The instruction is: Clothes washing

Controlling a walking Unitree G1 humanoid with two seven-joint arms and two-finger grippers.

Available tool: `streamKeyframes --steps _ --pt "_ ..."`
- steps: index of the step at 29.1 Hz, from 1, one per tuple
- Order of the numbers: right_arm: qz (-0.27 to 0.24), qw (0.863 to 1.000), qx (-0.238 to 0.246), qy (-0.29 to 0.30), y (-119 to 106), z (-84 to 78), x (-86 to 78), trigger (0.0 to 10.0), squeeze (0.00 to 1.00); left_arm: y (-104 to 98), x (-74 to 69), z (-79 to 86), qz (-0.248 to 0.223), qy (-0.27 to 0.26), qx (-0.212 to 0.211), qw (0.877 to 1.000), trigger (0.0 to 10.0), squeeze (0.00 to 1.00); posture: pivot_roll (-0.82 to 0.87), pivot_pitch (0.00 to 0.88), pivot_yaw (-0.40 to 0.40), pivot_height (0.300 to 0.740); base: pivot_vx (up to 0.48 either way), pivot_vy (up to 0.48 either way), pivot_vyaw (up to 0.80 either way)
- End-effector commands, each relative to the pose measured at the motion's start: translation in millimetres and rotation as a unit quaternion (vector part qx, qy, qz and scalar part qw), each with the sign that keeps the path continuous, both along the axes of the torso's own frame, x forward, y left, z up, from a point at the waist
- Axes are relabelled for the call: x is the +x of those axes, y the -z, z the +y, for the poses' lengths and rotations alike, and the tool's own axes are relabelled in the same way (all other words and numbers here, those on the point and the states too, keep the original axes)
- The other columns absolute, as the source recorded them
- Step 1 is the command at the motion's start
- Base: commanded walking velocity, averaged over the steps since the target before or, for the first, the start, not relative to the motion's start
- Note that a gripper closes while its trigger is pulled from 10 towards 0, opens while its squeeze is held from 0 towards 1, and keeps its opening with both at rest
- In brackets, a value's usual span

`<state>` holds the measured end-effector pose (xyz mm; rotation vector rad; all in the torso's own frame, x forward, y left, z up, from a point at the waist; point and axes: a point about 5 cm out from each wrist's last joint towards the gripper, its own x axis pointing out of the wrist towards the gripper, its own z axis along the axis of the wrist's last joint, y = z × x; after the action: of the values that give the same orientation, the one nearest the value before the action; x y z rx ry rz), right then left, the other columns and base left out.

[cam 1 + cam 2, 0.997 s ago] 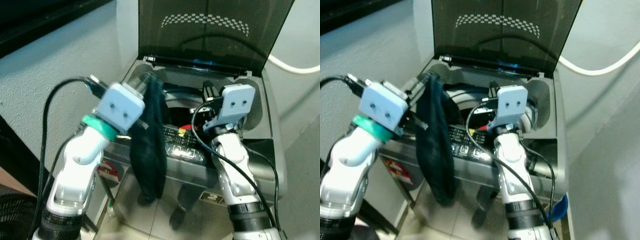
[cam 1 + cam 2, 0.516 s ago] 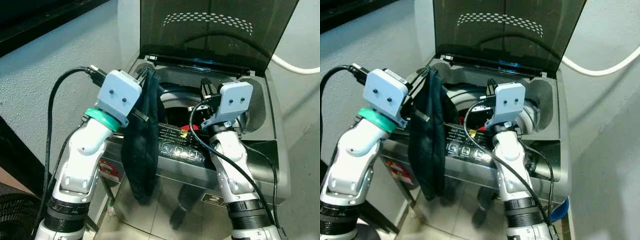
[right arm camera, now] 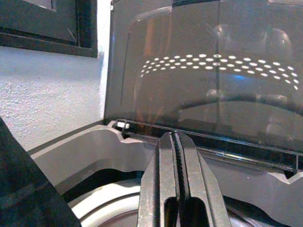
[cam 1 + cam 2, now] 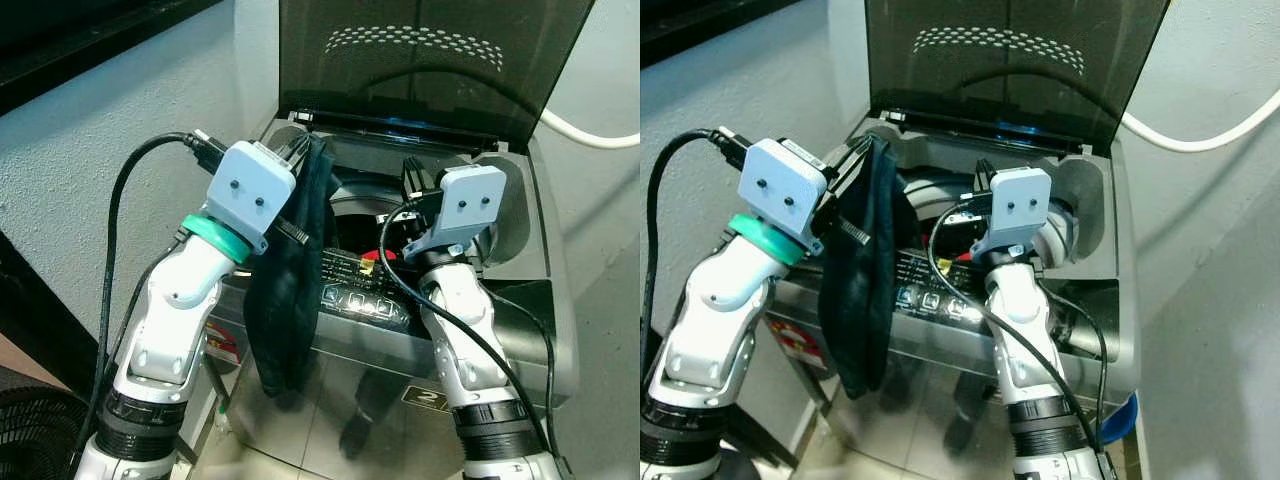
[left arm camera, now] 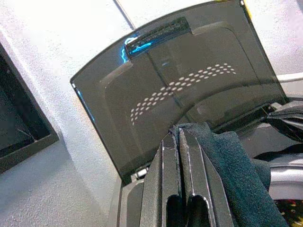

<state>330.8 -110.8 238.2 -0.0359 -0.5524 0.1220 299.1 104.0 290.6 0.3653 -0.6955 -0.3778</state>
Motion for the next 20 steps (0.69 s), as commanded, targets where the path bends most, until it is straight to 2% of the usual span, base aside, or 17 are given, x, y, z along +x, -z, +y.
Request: streamKeyframes --steps 1,2,3,5,6,7,9,10,12,13,16,20 --pt "0.003 1.0 0.003 0.0 2.3 0.8 -1.8 10.0 0.0 -3.1 0.7 0.3 -0.009 -0.002 -0.004 1.0 0.0 0.0 0.13 0.0 0.062 0.74 0.0 0.0 0.0" --pt "0.003 1.0 0.003 0.0 2.2 0.9 -1.8 10.0 0.0 -3.8 1.9 1.4 -0.01 -0.01 -0.008 1.0 0.0 0.0 0.13 0.0 0.061 0.74 0.0 0.0 0.0" --pt "0.003 1.0 0.003 0.0 2.1 1.0 -1.7 10.0 0.0 -5.4 4.4 4.8 -0.012 -0.026 -0.015 0.999 9.5 0.0 0.13 0.0 0.06 0.74 0.0 0.0 0.0" --pt "0.003 1.0 0.003 -0.001 2.0 1.1 -1.7 10.0 0.0 -6.5 6.2 7.3 -0.014 -0.038 -0.021 0.999 9.5 0.0 0.13 0.0 0.06 0.74 0.0 0.0 0.0" --pt "0.003 1.0 0.002 -0.001 1.8 1.1 -1.7 10.0 0.0 -10.1 10.9 16.4 -0.019 -0.062 -0.033 0.997 10.0 0.0 0.12 0.0 0.057 0.74 0.0 0.0 0.0" --pt "0.003 1.0 0.002 -0.001 1.8 1.1 -1.7 10.0 0.0 -10.1 10.9 16.4 -0.019 -0.062 -0.033 0.997 10.0 0.0 0.12 0.0 0.057 0.74 0.0 0.0 0.0" --pt "0.003 1.0 0.002 -0.001 1.5 1.0 -1.5 10.0 0.0 -21.8 19.8 35.8 -0.025 -0.092 -0.07 0.993 10.0 0.0 0.13 0.0 0.051 0.74 0.0 0.0 0.0" --pt "0.003 1.0 0.002 -0.001 1.5 1.0 -1.5 10.0 0.0 -21.8 19.8 35.8 -0.025 -0.092 -0.07 0.993 10.0 0.0 0.13 0.0 0.051 0.74 0.0 0.0 0.0" --pt "0.003 1.0 0.002 -0.003 1.4 1.4 -1.5 10.0 0.0 -29.5 24.5 43.3 -0.015 -0.086 -0.107 0.99 10.0 0.0 0.13 0.0 0.044 0.74 0.0 0.0 0.0" --pt "0.003 1.0 0.002 -0.003 1.4 1.4 -1.5 10.0 0.0 -29.5 24.5 43.3 -0.015 -0.086 -0.107 0.99 10.0 0.0 0.13 0.0 0.044 0.74 0.0 0.0 0.0" --pt "0.002 1.0 0.001 -0.01 0.6 4.5 -1.0 10.0 0.0 -22.1 31.4 28.0 0.067 -0.006 -0.168 0.983 10.0 0.0 0.13 0.0 0.034 0.74 0.0 0.0 0.0" --pt "0.002 1.0 0.002 -0.015 0.2 7.1 -1.2 10.0 0.0 -13.7 32.7 15.2 0.093 0.02 -0.168 0.981 10.0 0.0 0.13 0.0 0.02 0.74 0.0 0.0 0.0"
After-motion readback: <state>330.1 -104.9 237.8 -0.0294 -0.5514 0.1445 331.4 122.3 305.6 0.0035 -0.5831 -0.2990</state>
